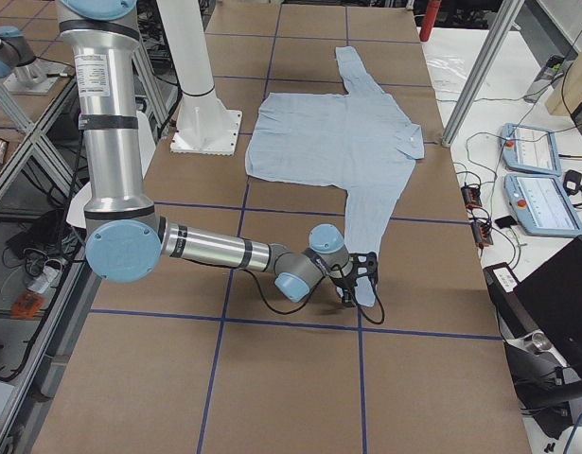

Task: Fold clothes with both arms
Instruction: 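Grasp the sleeve cuff nearest the right gripper with the right gripper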

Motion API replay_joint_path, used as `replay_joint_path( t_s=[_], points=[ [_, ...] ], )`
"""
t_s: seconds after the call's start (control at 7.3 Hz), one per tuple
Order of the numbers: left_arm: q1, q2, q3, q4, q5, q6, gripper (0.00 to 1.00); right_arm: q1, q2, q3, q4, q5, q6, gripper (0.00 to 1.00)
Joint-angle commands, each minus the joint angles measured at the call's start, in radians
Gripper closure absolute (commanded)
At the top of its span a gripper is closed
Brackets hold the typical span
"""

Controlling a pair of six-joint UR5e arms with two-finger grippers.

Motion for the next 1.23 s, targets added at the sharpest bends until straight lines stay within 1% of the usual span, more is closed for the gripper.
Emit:
replay_joint_path(
  t_s=[0.0,0.14,0.27,0.55,0.69,0.82,0.96,1.1],
  points=[
    [0.000,0.000,0.000,0.000,0.000,0.000,0.00,0.000,0.001,0.008,0.000,0.000,0.008,1.00],
    [0.000,0.000,0.000,0.000,0.000,0.000,0.00,0.000,0.002,0.034,0.000,0.003,0.009,1.00],
    [0.000,0.000,0.000,0.000,0.000,-0.001,0.00,0.000,0.004,0.095,-0.003,0.009,0.009,1.00],
    [0.000,0.000,0.002,0.000,0.000,-0.001,0.00,0.001,0.074,0.187,-0.004,-0.001,0.011,1.00],
    [0.000,0.000,0.002,0.000,0.000,-0.003,0.00,0.001,0.146,0.205,-0.001,-0.005,0.011,1.00],
    [0.000,0.000,0.000,0.000,0.000,-0.003,0.00,-0.029,0.250,0.197,-0.003,-0.005,0.011,1.00],
    [0.000,0.000,0.000,0.000,0.000,-0.001,0.00,-0.079,0.328,0.194,-0.009,-0.014,0.056,1.00],
    [0.000,0.000,0.000,0.000,0.000,-0.001,0.00,-0.156,0.397,0.194,-0.015,-0.108,0.181,1.00]
  ],
)
